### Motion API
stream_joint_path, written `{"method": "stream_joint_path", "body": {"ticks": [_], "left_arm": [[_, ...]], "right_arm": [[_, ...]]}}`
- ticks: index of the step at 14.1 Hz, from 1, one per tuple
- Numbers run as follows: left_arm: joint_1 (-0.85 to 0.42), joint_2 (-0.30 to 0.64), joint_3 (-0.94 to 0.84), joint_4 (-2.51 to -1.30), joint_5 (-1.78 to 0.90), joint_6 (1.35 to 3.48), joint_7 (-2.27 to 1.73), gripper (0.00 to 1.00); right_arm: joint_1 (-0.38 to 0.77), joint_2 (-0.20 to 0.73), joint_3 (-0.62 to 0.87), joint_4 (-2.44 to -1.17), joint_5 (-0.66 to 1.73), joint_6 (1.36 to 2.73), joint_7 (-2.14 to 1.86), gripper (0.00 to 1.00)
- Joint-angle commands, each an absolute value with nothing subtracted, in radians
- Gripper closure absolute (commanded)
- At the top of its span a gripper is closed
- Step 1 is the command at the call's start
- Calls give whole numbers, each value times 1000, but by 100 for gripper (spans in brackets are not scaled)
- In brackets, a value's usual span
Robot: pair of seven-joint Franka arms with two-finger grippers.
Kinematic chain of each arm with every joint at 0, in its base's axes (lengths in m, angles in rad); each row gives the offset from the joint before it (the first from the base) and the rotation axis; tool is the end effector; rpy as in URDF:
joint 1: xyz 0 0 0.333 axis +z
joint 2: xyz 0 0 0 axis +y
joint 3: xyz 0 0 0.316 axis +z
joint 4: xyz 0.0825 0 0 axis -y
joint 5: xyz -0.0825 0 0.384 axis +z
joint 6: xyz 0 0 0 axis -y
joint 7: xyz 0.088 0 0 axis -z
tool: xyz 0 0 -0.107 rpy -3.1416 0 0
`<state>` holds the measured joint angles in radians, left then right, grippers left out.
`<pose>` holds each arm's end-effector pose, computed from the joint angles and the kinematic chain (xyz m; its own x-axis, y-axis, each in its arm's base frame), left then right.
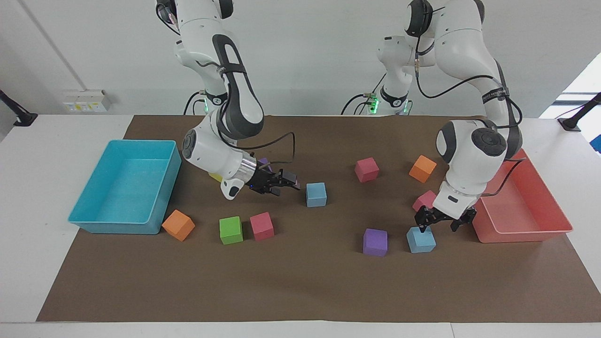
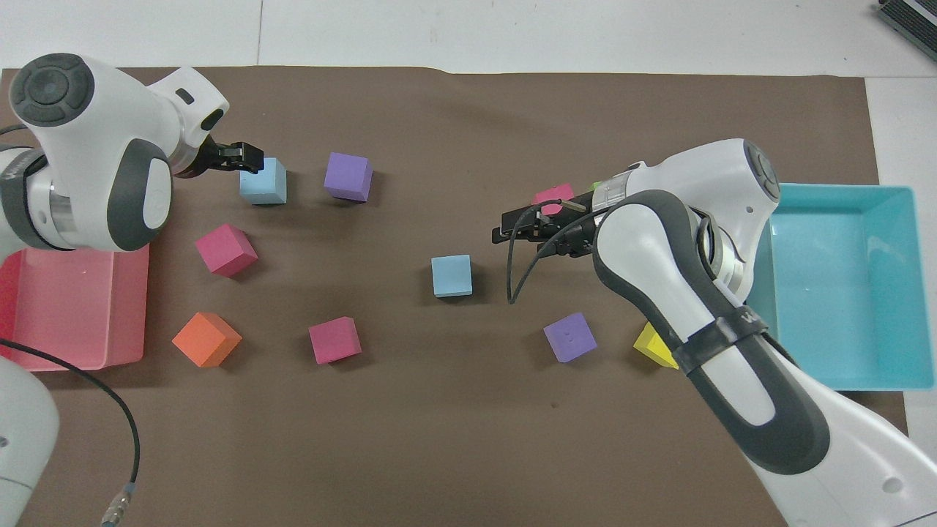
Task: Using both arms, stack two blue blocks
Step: 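Grasp the other blue cube with the left gripper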
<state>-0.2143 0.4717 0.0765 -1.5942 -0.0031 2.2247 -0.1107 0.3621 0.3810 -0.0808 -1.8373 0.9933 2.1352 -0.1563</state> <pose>0.6903 -0.1032 0.3762 0.9861 -0.0372 0.1618 -0.0354 -0.9993 -0.0142 0.6043 0.2162 0.3312 0.9836 -0.0877 -0.1575 -0.1728 -0.7078 -0.6850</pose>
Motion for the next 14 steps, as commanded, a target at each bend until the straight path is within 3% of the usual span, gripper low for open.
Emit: {"method": "stream_joint_path", "body": {"ticks": [1, 2, 3, 7, 14], "left_arm": [[-242, 497, 92, -1606, 32, 2272, -165, 0], [-259, 509, 92, -1606, 40, 2284, -196, 0], [-265, 521, 92, -1606, 41, 2302, -219, 0], [-275, 564, 92, -1606, 72, 2330, -225, 0], [-270, 557, 89, -1651, 74, 2333, -227, 0]], "right_arm": [[347, 383, -69, -1876, 1069, 2160, -219, 72], [347, 387, -69, -1887, 1086, 2160, -232, 89], [345, 385, -69, -1893, 1101, 2161, -229, 100], [318, 420, -67, -1905, 1176, 2146, -241, 100], [298, 460, -66, -1916, 1316, 2099, -250, 100]]}}
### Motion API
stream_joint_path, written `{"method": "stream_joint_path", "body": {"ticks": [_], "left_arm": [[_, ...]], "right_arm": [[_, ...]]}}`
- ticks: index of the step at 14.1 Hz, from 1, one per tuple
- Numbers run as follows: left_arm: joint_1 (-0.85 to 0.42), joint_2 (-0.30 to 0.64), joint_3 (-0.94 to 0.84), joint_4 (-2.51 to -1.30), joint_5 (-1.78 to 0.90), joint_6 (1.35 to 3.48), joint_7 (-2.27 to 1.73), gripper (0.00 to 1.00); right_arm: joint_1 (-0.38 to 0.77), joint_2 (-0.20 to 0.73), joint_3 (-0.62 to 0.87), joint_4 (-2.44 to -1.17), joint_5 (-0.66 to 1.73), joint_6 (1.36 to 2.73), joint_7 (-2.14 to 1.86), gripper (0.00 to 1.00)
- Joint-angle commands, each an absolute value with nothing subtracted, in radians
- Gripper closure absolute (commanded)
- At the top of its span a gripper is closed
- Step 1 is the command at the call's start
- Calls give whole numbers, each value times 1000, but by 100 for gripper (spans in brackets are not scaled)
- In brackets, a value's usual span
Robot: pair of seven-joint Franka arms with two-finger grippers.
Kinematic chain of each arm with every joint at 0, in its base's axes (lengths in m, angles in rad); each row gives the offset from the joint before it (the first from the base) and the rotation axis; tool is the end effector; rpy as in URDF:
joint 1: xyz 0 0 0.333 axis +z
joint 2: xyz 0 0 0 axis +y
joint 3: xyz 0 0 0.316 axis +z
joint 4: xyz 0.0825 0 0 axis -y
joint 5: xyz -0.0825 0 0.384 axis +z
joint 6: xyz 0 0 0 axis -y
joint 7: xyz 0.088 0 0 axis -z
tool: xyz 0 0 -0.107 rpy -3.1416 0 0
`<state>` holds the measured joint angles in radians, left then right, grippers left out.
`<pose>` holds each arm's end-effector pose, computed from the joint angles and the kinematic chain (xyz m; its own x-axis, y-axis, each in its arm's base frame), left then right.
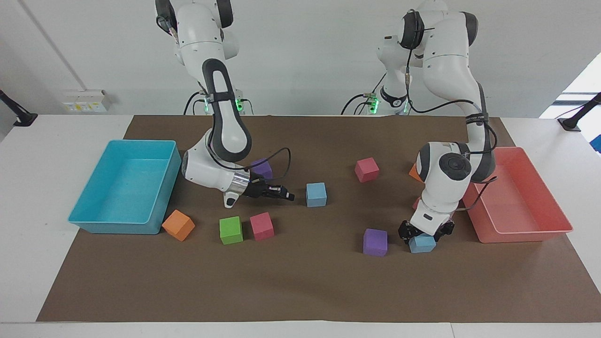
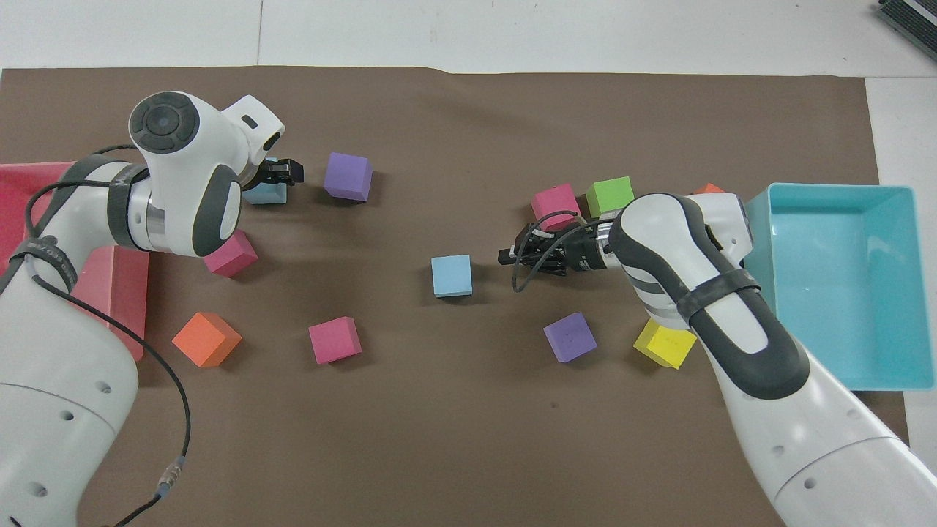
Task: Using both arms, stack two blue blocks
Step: 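Grasp the other blue cube with the left gripper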
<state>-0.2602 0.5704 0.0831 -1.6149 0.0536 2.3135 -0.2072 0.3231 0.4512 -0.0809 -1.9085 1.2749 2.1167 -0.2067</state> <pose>0.6902 -0.1306 0.3068 0.9895 -0.0238 0.1424 -0.0153 -0.9980 -0.0605 0.5942 0.1946 0.2642 0.9168 -0.2180 -0.3345 -0.3990 -0.5293 -0.7488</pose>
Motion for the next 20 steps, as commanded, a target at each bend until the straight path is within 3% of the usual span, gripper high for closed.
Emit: {"method": "stream_joint_path", "body": {"ticks": [1, 10, 11, 13, 14, 15, 16, 20], "left_arm": [[-270, 555, 89, -1652, 74, 2329, -226, 0], [-272, 557, 89, -1651, 72, 2344, -215, 0], [-272, 557, 89, -1651, 72, 2345, -215, 10], [-270, 557, 89, -1649, 74, 2368, -213, 40], [-267, 557, 89, -1649, 74, 2388, -215, 44], [-264, 557, 89, -1649, 74, 2394, -215, 56], [-264, 555, 90, -1648, 74, 2395, -215, 62], [-261, 496, 91, -1651, 72, 2367, -221, 62]], "right_arm": [[307, 469, -67, -1916, 1343, 2098, -252, 100], [331, 468, -67, -1928, 1347, 2132, -252, 100], [333, 468, -67, -1930, 1347, 2140, -252, 100], [333, 466, -67, -1931, 1347, 2148, -252, 100], [336, 466, -69, -1931, 1347, 2148, -252, 100], [334, 466, -68, -1931, 1347, 2148, -252, 100], [334, 466, -67, -1931, 1347, 2148, -252, 100], [336, 466, -68, -1931, 1347, 2151, -252, 100]]}}
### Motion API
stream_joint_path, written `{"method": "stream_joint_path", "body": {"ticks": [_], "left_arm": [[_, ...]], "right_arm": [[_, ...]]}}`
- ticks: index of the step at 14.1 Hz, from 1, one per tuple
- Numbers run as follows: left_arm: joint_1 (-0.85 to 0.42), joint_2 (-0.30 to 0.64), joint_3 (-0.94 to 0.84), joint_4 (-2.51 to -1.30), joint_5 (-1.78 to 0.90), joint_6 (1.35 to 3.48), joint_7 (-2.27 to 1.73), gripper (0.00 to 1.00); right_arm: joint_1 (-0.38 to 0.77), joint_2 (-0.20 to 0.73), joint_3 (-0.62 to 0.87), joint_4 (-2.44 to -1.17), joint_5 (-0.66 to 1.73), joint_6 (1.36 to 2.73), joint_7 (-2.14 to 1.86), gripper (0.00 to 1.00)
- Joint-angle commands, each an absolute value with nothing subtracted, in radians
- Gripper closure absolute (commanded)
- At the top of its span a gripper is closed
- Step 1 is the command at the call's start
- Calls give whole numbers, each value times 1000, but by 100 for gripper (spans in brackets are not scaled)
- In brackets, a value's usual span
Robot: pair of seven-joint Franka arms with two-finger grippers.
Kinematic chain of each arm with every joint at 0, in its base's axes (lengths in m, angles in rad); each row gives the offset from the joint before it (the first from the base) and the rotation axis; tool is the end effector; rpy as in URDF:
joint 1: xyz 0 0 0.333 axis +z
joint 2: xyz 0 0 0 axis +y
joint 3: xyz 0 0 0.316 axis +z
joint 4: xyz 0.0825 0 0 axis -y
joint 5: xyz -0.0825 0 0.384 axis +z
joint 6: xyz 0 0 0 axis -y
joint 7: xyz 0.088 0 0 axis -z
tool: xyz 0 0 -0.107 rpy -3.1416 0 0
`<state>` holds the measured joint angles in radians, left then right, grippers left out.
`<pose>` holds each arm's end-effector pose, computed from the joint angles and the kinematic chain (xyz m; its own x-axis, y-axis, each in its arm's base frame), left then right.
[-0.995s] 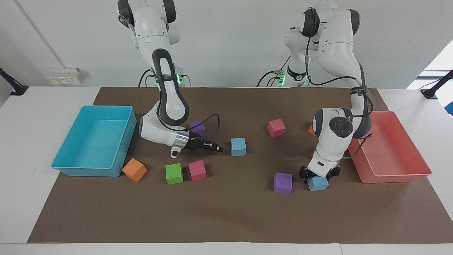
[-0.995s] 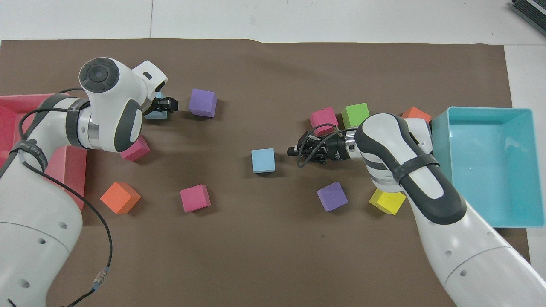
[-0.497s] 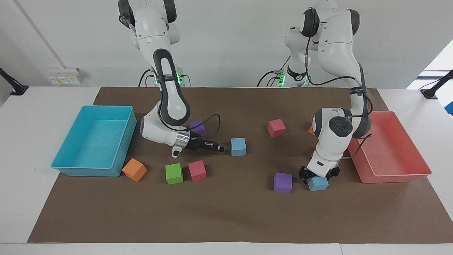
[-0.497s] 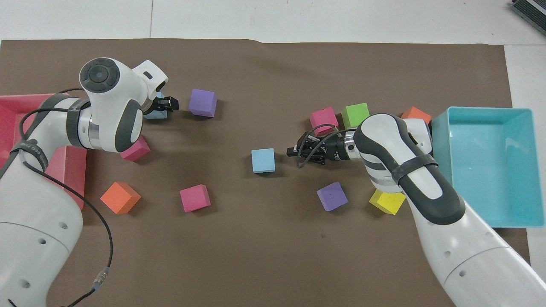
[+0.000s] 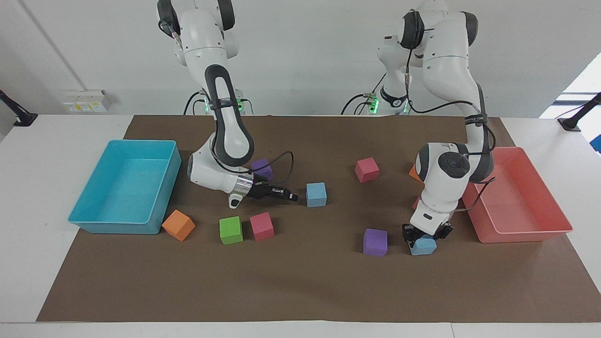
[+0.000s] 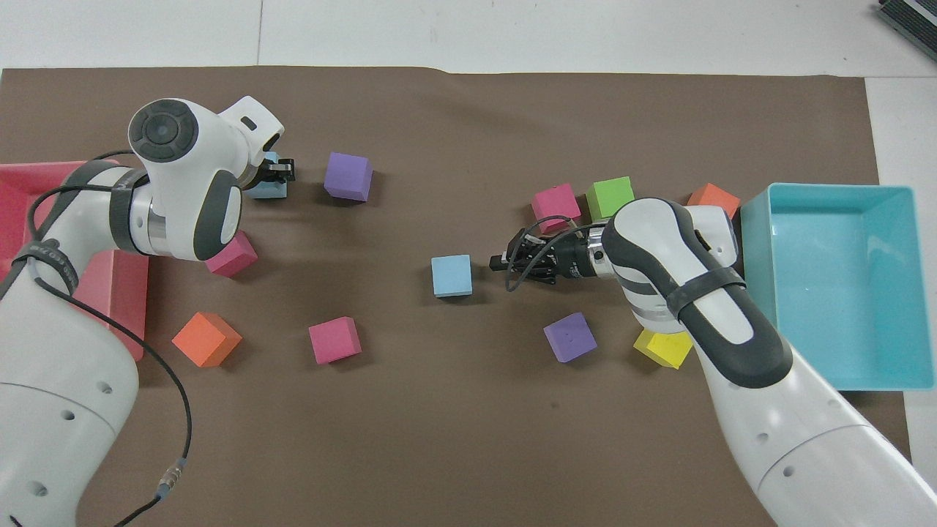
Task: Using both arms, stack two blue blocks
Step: 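Grasp the other blue cube with the left gripper, then lift the blue cube with the left gripper toward the center cube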
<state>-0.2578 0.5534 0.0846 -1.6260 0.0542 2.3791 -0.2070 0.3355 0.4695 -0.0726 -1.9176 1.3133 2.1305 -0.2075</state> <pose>0.6941 -0.1293 0.3204 0.9772 -0.0232 0.2112 -0.0137 -0.9988 -0.0464 0.5883 0.2046 0.2501 0.9040 -0.2286 -0.3613 -0.4273 -0.5126 -0.7448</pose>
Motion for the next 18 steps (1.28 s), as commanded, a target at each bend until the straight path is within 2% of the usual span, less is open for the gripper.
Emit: {"method": "stream_joint_path", "body": {"ticks": [1, 5, 14, 18], "left_arm": [[-262, 470, 89, -1651, 72, 2334, -222, 62], [-311, 382, 89, -1647, 72, 2185, -232, 62], [-549, 350, 87, -1669, 64, 2151, -501, 62], [-635, 350, 86, -1678, 57, 2158, -566, 62]], "right_arm": [[336, 466, -67, -1933, 1347, 2152, -252, 100], [344, 466, -69, -1933, 1347, 2154, -323, 100], [347, 459, -68, -1974, 1347, 2207, -630, 100], [350, 459, -67, -1976, 1350, 2215, -646, 100]]}}
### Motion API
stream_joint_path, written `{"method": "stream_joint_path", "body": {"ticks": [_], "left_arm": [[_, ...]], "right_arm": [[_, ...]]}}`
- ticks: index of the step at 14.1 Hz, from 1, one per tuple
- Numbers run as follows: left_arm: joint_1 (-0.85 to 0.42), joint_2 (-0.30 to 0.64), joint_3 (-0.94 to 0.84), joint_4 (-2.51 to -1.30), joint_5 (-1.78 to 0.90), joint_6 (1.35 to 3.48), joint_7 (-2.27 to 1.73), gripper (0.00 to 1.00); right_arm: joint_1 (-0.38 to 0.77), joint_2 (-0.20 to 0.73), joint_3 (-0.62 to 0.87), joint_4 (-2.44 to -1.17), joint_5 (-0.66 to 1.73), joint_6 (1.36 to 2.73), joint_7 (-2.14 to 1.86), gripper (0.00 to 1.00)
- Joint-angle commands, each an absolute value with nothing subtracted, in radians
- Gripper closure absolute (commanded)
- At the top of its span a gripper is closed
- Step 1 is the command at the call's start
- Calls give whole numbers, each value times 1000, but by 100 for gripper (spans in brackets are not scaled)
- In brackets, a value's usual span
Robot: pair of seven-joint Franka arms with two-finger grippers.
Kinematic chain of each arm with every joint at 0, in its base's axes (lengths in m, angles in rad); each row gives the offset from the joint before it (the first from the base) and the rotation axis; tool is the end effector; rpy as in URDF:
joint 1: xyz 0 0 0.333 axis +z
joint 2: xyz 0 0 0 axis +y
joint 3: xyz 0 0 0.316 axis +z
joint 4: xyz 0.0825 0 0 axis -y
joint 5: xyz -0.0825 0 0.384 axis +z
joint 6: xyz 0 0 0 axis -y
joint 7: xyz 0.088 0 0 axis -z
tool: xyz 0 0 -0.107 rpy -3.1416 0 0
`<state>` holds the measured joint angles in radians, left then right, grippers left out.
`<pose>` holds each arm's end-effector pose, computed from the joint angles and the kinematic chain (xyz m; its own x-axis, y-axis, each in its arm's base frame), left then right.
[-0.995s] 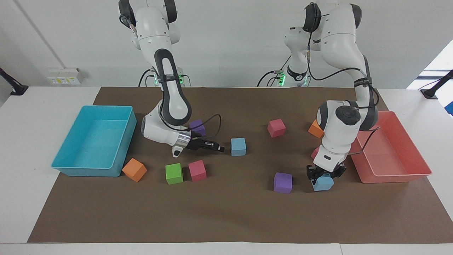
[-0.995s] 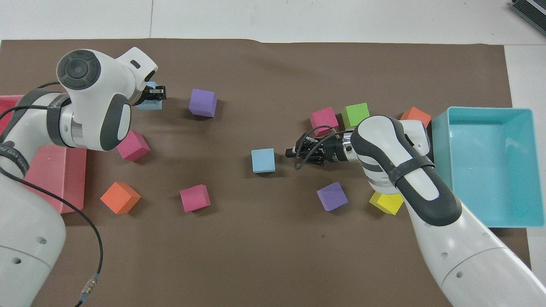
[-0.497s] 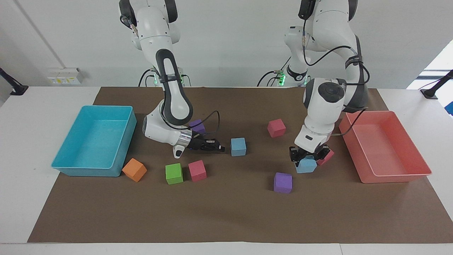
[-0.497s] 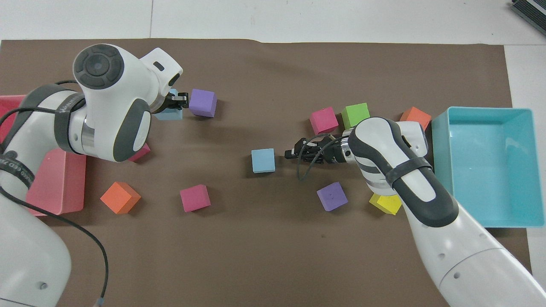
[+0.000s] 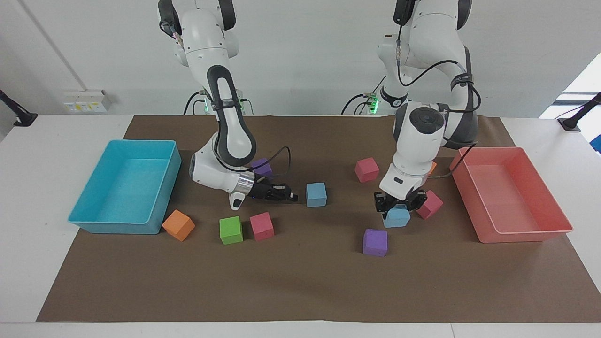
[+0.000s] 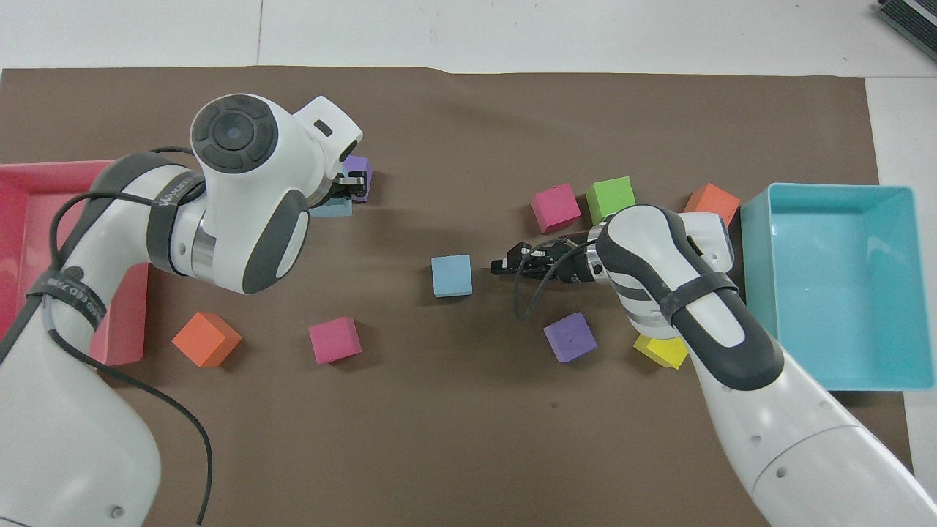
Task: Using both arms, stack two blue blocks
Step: 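Lift the blue cube with the left gripper toward the center cube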
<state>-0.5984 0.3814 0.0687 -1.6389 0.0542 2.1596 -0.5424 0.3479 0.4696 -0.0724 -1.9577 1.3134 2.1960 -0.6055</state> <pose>0.5834 -0.3452 0.4099 0.9875 -0.0201 0.1566 -0.0216 -0.9997 0.0077 0.5785 0.2006 0.2338 0.9977 -0.0452 -0.0514 -0.0683 -0.6009 -0.7964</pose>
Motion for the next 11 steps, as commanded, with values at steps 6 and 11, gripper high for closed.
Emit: {"method": "stream_joint_path", "body": {"ticks": [6, 11], "left_arm": [[-738, 353, 84, -1729, 54, 2197, -670, 62], [-773, 334, 84, -1801, 54, 2256, -726, 62]], "right_arm": [[348, 457, -64, -1973, 1411, 2207, -618, 100], [348, 457, -64, -1973, 1417, 2206, -615, 100]]}}
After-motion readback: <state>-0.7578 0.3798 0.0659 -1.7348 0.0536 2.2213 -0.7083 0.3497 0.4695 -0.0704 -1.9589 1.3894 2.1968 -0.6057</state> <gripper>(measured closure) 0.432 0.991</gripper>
